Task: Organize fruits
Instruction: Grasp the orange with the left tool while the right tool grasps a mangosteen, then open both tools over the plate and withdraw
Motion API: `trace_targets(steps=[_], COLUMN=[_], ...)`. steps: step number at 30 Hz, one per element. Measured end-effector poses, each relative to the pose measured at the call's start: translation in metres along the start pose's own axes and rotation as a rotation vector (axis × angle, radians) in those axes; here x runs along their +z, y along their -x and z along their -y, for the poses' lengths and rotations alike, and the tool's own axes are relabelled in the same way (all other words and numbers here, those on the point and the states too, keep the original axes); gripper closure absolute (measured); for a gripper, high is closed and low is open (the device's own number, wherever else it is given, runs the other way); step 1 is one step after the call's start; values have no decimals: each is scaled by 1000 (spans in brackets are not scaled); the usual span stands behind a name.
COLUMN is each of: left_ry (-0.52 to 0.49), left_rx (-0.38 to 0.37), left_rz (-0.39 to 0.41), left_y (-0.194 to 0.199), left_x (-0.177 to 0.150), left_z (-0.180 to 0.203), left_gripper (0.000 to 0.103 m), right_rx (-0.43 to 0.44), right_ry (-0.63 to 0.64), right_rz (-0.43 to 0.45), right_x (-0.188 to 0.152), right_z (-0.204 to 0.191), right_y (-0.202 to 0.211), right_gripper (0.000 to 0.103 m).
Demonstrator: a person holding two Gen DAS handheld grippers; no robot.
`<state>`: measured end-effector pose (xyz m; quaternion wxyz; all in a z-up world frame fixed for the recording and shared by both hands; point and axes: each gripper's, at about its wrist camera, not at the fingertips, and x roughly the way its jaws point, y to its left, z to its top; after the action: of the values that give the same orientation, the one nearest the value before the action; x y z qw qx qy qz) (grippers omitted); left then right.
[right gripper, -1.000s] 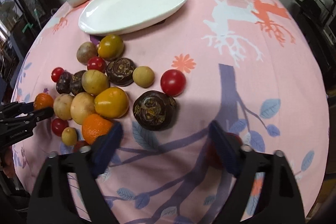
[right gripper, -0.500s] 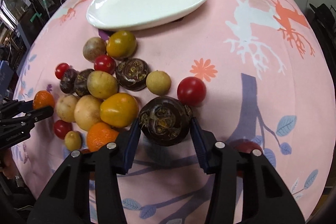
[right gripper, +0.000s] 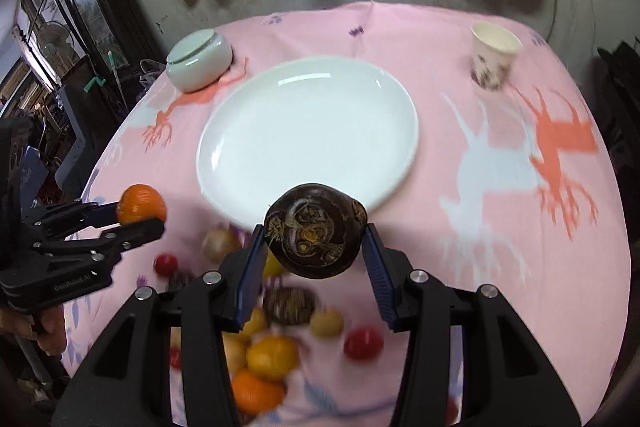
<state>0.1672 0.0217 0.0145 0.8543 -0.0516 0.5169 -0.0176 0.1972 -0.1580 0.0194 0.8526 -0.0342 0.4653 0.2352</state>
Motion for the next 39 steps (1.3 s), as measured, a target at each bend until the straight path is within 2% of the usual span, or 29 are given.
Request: trace_targets(steps=[5,12,13,14,16,20,22,25,29,35,39], left_ry=[7,-18,-10,3,18,25,38,56,91,196,261], left_rx=[29,29,25,23,24,37,24,22,27,61,69], left_rz=[-41,-97,-105,-112,-94,-35,0,52,33,-70,-143], left_y=[-48,-94,-96,-98,-94,-68,-47,-16,7,16,16], left_x=[42,55,55,55,53,52,48,31,-9,-83,-123], left_z=[-1,4,4,3,2,-1,-4,-10,-18,-39,-50], left_gripper=[58,57,57,56,42,36,26,20,19,17,16], right_rx=[-53,-112,-108,-99,-104,-100,-89,-77,-71,-47,-2], right_ry=[-5,4,-9,-22,-26,-22,-32,-57,-107,-219,-155], right_rz=[-66,-131,-137,-129,-100,-71,-50,-29,-50,-123,-181], right_x=[32,39,38,39,38,32,24,1,-35,-107,-144], right_z=[11,20,22,24,23,22,22,26,30,31,5], right_y=[-58,-99,-100,-98,-90,-67,-48,-19,2,23,29], right_gripper=[54,53,50,42,34,34,34,34,34,34,34])
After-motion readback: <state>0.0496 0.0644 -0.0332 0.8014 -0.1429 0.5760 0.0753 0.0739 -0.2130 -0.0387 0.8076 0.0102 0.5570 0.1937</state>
